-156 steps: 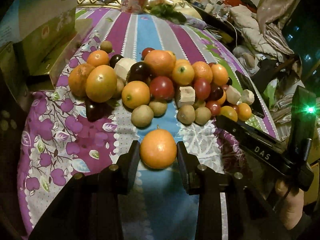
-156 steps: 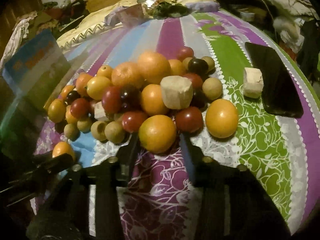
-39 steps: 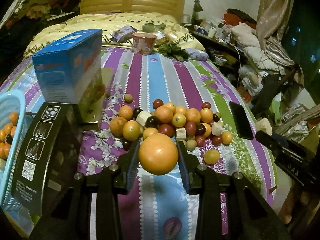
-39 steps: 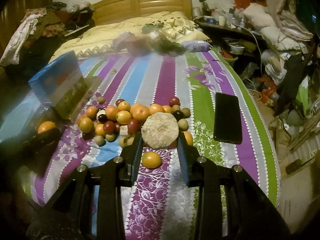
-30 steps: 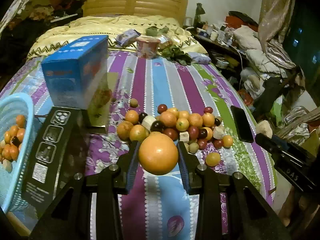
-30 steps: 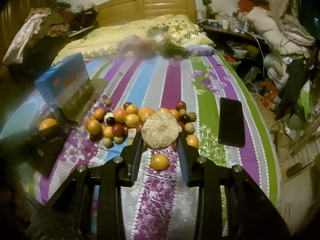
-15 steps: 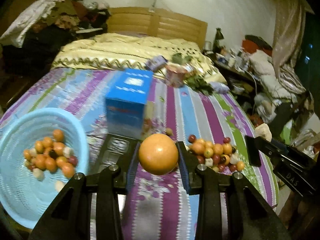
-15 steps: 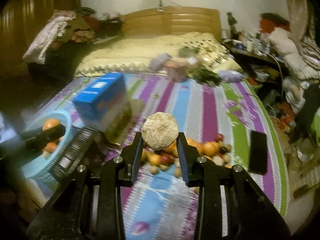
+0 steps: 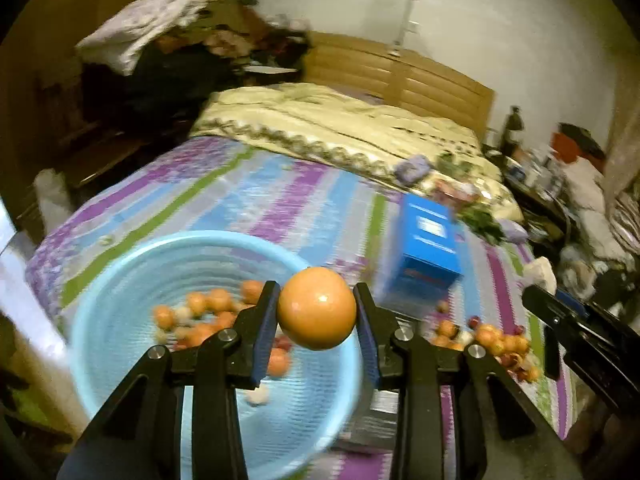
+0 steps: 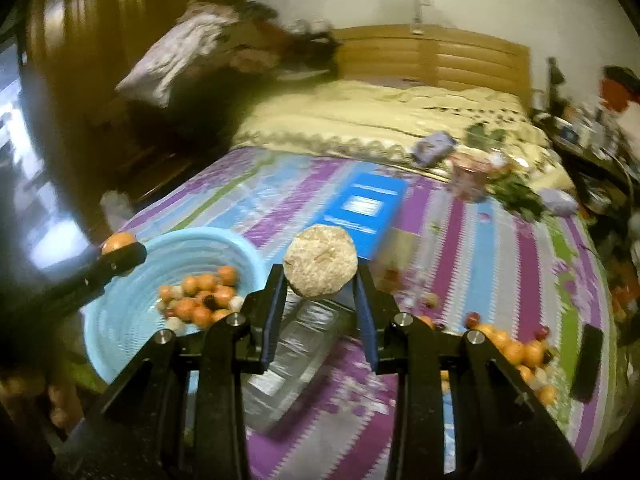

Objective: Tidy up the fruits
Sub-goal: 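Carry the grapefruit and beige item in both tools toward the light-blue basket, then lower the grapefruit and beige item in both tools into the basket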

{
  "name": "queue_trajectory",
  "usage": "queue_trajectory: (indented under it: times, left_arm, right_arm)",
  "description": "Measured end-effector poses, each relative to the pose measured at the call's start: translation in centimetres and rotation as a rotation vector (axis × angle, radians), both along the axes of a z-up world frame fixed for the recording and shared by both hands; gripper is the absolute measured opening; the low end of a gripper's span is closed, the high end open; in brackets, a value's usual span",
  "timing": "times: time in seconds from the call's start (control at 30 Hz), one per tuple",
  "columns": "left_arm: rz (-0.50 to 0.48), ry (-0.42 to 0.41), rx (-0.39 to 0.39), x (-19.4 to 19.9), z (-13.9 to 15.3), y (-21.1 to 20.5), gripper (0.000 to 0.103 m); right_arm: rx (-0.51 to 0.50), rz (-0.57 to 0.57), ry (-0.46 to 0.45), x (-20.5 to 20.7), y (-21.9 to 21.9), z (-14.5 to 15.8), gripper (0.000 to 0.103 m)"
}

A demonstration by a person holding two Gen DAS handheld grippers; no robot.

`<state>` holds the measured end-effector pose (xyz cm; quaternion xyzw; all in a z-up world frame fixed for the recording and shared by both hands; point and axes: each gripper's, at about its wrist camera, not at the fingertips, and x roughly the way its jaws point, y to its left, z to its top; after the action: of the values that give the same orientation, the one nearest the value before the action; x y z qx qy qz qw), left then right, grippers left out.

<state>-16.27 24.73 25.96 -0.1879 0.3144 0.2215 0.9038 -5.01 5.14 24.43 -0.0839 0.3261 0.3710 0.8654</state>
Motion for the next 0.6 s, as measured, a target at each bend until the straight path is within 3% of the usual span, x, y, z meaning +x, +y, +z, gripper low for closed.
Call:
queue_trajectory:
  times: [0.27,0.6]
  left_arm:
    - [0.114,0.070,-0.046,-3.5,-1.0,7.9,0.038]
    - [0.122,0.197,-0.157,-5.0,-4.9,12.8,0.038]
  right_arm:
    - [-0.049,0.159,0.111,-1.5,7.9,-1.3,0.034]
    - [-0.199,0.277,0.303,-0.9,14.3,-4.8,0.034]
